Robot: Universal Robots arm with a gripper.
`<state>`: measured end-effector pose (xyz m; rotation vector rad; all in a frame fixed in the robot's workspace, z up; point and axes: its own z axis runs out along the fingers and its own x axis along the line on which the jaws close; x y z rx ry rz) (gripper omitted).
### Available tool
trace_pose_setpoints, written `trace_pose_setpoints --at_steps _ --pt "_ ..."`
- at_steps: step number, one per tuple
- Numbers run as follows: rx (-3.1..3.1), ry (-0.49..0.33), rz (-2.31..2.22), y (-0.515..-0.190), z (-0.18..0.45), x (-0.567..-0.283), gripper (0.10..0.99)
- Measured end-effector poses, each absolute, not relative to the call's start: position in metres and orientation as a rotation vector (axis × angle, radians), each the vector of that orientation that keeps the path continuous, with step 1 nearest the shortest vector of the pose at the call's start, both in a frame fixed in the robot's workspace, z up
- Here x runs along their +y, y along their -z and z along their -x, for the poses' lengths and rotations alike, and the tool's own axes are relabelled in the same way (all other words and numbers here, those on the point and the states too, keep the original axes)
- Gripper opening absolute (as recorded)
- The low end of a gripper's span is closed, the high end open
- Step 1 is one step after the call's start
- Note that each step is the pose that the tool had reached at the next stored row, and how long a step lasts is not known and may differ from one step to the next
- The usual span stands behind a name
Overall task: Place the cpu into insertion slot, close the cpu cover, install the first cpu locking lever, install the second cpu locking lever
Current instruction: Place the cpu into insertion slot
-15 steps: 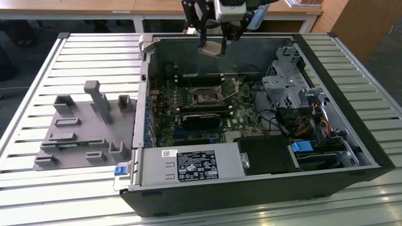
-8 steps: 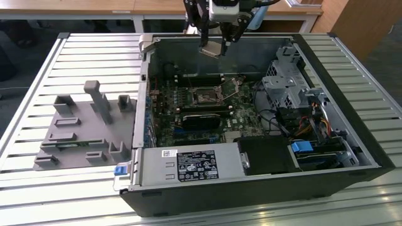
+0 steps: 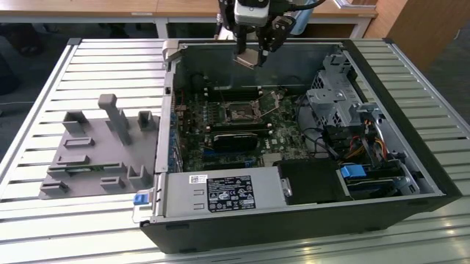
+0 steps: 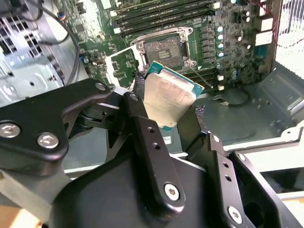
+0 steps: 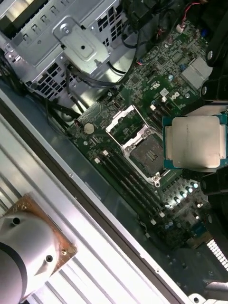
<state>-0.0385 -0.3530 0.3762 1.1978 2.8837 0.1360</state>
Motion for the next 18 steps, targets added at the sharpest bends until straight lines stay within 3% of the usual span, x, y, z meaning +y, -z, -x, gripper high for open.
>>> trace_pose_setpoints --at_steps 18 --pt "2.66 -0.13 -1.612 -0.3735 0.0385 -0.353 0.525"
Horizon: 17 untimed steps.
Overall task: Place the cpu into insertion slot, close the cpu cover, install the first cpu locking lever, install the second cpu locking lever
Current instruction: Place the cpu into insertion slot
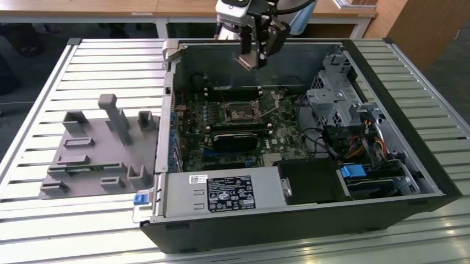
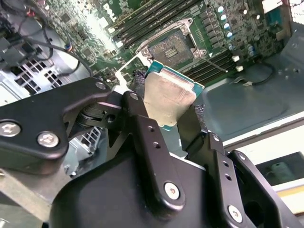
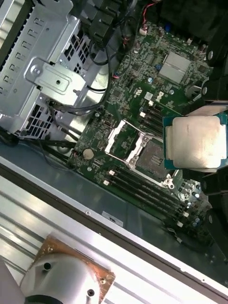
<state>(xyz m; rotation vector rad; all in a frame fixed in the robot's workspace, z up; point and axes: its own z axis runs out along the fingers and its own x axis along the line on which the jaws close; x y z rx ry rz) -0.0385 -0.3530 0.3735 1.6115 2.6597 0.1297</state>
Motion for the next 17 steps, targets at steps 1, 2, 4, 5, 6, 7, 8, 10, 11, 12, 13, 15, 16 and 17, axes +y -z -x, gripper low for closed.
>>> trace_pose_setpoints --at_steps 1,2,4,5,6,7,8,10,11,12,13,15,16,17 --pt "2.652 -0.129 -1.623 -0.373 0.038 -0.353 0.525" --pt "2.648 -0.129 -1.63 -0.373 0.038 -0.353 0.525" --pt "2.644 -0.129 -1.636 -0.371 0.038 -0.353 0.525" --pt "2.643 -0.129 -1.637 -0.371 0.039 -0.353 0.525" --pt "2.643 -0.129 -1.637 -0.37 0.038 -0.353 0.525" --pt "2.643 -0.129 -1.638 -0.369 0.038 -0.353 0.525" --pt "2.643 -0.129 -1.638 -0.368 0.039 -0.353 0.525" --pt "2.642 -0.129 -1.637 -0.365 0.039 -0.353 0.525" --pt "2.642 -0.128 -1.638 -0.363 0.039 -0.353 0.525" --pt "2.638 -0.128 -1.643 -0.362 0.039 -0.353 0.525" --pt "2.628 -0.128 -1.659 -0.36 0.039 -0.353 0.525" --pt "2.597 -0.127 -1.705 -0.357 0.038 -0.353 0.525" --pt "2.581 -0.126 -1.728 -0.356 0.038 -0.353 0.525" --pt "2.564 -0.126 -1.75 -0.354 0.039 -0.353 0.525"
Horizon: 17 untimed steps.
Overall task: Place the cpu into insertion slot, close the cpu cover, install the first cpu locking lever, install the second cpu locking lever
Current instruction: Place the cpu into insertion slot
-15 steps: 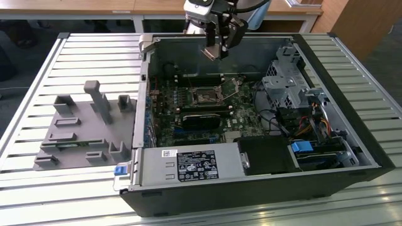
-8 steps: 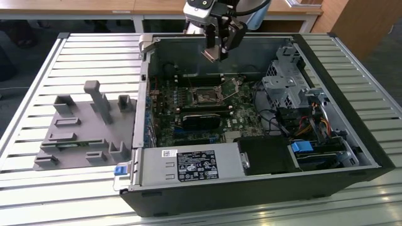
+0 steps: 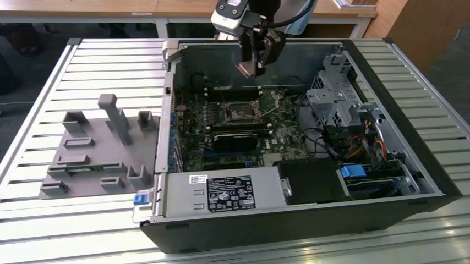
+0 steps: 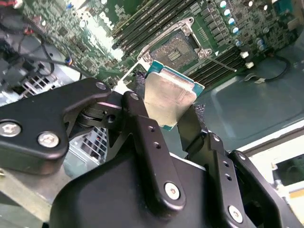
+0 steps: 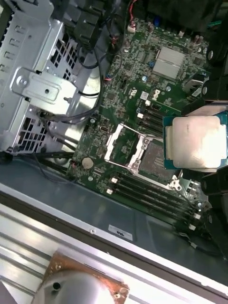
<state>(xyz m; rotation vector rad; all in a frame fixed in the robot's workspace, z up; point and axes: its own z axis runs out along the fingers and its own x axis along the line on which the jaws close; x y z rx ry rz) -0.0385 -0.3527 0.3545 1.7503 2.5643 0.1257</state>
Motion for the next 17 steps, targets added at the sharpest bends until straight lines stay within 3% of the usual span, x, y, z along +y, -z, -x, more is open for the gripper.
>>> trace_pose_setpoints --at_steps 17 --pt "2.289 -0.117 -2.082 -0.334 0.039 -0.352 0.525"
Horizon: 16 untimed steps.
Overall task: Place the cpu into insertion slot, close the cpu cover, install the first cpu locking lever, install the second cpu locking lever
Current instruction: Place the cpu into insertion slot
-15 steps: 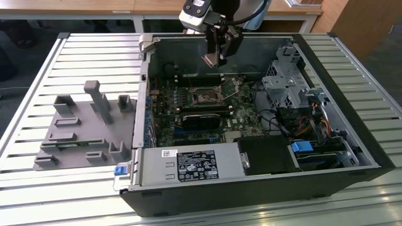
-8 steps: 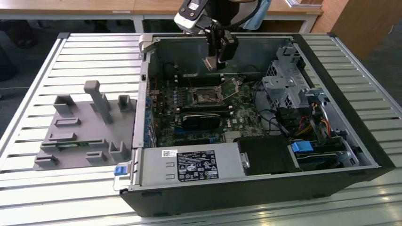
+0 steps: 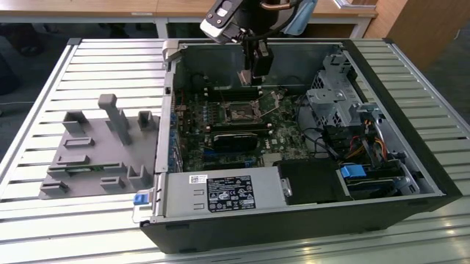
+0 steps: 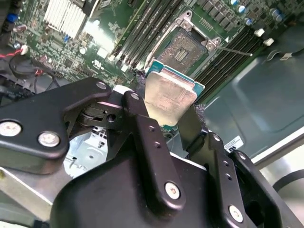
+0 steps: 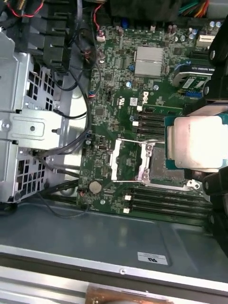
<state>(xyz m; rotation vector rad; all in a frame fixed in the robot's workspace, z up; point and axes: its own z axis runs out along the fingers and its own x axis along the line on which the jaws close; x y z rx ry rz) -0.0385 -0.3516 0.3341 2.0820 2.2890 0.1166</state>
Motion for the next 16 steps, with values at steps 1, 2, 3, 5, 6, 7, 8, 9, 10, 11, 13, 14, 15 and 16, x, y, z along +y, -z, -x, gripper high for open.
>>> trace_pose_setpoints --at_steps 1,2,3,5,6,7,8,9,10,11,13,14,15,16 --pt "2.282 -0.116 -2.089 -0.333 0.038 -0.351 0.525" --pt "2.277 -0.116 -2.094 -0.331 0.039 -0.35 0.525" --pt "2.274 -0.117 -2.098 -0.329 0.038 -0.35 0.525" --pt "2.268 -0.116 -2.103 -0.327 0.038 -0.35 0.525" --pt "2.265 -0.115 -2.106 -0.326 0.038 -0.35 0.525" --pt "2.262 -0.115 -2.109 -0.325 0.038 -0.349 0.525" --pt "2.259 -0.114 -2.112 -0.324 0.038 -0.349 0.525" --pt "2.258 -0.114 -2.112 -0.323 0.038 -0.349 0.525" --pt "2.257 -0.113 -2.113 -0.321 0.038 -0.349 0.525" --pt "2.256 -0.113 -2.114 -0.319 0.038 -0.349 0.525" --pt "2.251 -0.113 -2.119 -0.316 0.039 -0.349 0.525" --pt "2.244 -0.113 -2.126 -0.315 0.039 -0.348 0.525" --pt "2.235 -0.113 -2.135 -0.313 0.038 -0.348 0.525" --pt "2.223 -0.112 -2.147 -0.312 0.038 -0.348 0.525"
